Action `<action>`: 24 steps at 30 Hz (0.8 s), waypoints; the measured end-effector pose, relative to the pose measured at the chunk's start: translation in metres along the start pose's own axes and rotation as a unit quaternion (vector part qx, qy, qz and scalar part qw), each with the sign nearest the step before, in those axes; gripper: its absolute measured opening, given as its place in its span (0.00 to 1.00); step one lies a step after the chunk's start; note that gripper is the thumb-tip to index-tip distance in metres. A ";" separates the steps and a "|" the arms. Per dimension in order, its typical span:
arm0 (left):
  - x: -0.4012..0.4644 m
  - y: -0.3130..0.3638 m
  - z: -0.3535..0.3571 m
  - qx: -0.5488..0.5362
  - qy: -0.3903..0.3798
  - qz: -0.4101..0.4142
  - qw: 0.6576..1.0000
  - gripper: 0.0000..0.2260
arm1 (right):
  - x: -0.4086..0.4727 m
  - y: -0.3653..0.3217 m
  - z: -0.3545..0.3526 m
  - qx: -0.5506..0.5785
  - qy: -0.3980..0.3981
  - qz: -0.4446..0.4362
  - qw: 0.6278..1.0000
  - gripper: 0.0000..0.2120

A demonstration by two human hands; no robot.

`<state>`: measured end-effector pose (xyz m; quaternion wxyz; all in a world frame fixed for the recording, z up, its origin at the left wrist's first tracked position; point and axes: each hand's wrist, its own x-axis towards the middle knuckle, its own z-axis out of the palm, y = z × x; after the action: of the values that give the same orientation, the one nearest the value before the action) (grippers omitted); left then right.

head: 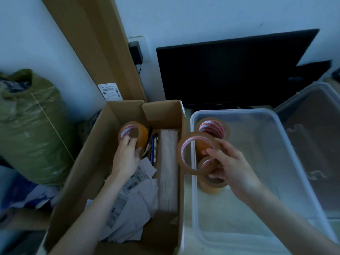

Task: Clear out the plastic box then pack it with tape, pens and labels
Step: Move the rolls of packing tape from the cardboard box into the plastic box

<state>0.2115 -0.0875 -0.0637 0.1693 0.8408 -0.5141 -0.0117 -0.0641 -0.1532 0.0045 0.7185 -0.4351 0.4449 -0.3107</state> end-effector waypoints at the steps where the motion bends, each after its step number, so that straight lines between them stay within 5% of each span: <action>1: -0.011 0.008 -0.008 -0.028 0.014 0.019 0.999 0.16 | -0.001 0.001 -0.003 -0.009 0.007 -0.007 1.000 0.10; 8: -0.086 0.070 -0.033 -0.140 0.061 0.138 0.979 0.14 | 0.003 0.010 -0.049 -0.246 0.081 -0.066 0.964 0.09; 14: -0.122 0.101 -0.025 -0.100 0.088 0.154 0.979 0.13 | 0.017 0.027 -0.070 -0.427 0.066 -0.054 0.900 0.15; 24: -0.139 0.115 -0.020 -0.073 0.085 0.189 0.976 0.11 | 0.046 0.053 -0.066 -0.392 0.015 -0.005 0.920 0.15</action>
<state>0.0511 -0.0092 -0.0319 0.2722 0.7116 -0.6454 0.0549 -0.1017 -0.1922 -0.0747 0.4820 -0.6797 0.5393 -0.1215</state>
